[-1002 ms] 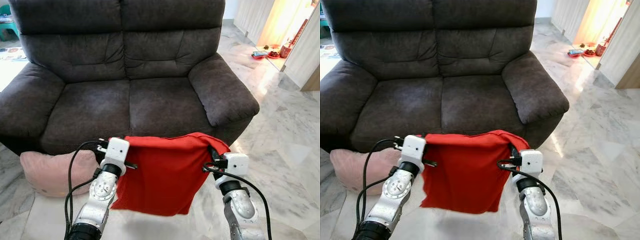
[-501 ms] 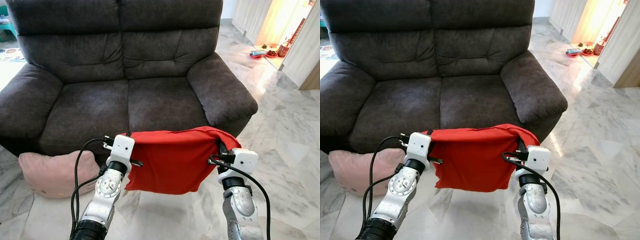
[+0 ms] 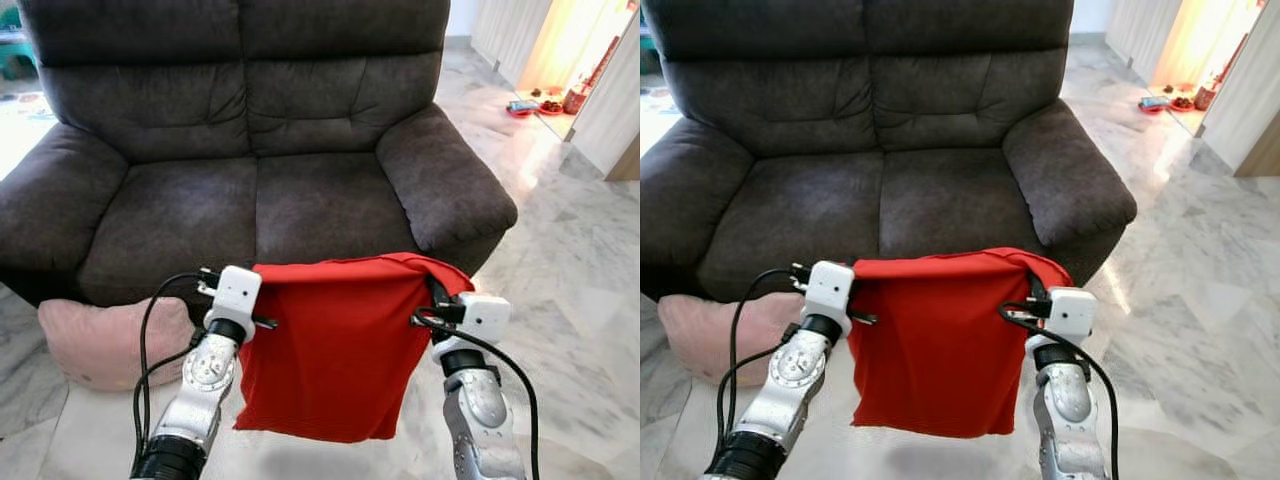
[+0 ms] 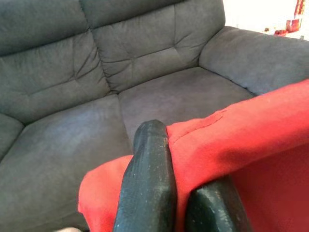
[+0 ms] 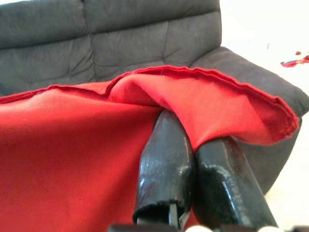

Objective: Move the pillow to the sofa from floor

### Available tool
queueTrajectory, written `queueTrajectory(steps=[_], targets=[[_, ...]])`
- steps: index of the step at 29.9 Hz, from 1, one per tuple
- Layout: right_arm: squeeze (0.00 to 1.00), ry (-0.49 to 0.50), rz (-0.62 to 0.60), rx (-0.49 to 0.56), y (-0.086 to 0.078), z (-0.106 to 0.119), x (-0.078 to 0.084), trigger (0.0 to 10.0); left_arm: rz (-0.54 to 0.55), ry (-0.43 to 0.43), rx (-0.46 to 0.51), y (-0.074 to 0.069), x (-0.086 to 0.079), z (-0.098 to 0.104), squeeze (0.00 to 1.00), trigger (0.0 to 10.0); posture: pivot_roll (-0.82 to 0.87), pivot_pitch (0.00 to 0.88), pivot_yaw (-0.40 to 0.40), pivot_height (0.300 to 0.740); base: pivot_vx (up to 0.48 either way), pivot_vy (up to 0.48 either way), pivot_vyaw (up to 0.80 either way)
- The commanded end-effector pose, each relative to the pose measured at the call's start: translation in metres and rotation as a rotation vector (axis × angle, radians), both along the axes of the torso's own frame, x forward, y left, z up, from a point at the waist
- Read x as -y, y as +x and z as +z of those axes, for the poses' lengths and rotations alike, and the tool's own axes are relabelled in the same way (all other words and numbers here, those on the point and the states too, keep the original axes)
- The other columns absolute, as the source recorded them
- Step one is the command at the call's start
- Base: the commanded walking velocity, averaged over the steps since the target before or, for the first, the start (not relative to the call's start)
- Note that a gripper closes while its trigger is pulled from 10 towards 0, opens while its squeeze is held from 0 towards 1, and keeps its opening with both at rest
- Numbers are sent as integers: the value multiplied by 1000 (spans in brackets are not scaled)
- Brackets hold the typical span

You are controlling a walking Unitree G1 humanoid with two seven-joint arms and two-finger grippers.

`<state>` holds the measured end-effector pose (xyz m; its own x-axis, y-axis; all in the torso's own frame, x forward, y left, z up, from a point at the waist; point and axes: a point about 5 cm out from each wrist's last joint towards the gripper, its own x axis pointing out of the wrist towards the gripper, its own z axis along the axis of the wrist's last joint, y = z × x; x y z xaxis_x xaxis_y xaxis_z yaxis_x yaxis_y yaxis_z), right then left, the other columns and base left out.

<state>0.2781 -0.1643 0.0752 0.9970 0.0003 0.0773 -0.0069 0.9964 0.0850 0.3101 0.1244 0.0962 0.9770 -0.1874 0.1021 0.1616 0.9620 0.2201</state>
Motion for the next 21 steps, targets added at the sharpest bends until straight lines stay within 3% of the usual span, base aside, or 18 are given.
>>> queueTrajectory(steps=[1, 21], targets=[[0, 12, 0, 75, 5, 16, 1, 10000, 8, -6, 92, 7, -2, 20, 0, 10000, -42, 60, -22, 740, 0, -247, 0], [0, 11, 20, 81, 7, 19, 1, 10000, 8, -10, 95, 6, -2, 20, 0, 10000, -41, 57, -30, 740, 0, -248, 0]])
